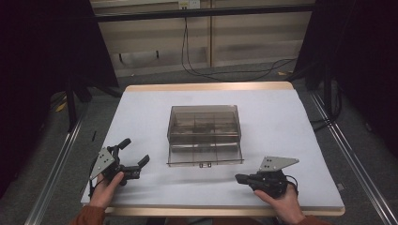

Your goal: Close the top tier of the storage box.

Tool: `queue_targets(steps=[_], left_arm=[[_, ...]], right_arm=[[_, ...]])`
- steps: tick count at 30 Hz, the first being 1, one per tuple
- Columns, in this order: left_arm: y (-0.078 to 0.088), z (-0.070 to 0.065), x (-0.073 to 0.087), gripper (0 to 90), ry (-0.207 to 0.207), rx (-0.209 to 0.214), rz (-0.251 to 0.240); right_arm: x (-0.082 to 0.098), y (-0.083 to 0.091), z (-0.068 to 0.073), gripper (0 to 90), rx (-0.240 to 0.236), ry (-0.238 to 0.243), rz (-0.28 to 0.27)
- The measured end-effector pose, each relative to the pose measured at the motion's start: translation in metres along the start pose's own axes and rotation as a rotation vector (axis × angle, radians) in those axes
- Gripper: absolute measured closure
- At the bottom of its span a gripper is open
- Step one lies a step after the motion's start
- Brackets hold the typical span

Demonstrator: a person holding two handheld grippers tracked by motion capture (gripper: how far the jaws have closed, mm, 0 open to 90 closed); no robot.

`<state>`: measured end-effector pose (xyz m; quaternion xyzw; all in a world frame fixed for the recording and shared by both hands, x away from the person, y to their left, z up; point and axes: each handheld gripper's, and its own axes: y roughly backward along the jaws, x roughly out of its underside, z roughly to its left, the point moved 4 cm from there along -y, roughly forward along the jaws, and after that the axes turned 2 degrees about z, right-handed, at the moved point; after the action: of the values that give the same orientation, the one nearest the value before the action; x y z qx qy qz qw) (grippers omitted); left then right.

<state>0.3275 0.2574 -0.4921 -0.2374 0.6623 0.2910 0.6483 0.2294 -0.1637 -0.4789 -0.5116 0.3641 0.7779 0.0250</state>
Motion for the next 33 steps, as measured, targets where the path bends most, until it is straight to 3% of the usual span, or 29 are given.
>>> queue_targets(steps=[33], left_arm=[[0.0,0.0,0.0,1.0,-0.001,0.0,0.0]], right_arm=[[-0.016,-0.023,0.021,90.0,-0.077,0.053,0.015]])
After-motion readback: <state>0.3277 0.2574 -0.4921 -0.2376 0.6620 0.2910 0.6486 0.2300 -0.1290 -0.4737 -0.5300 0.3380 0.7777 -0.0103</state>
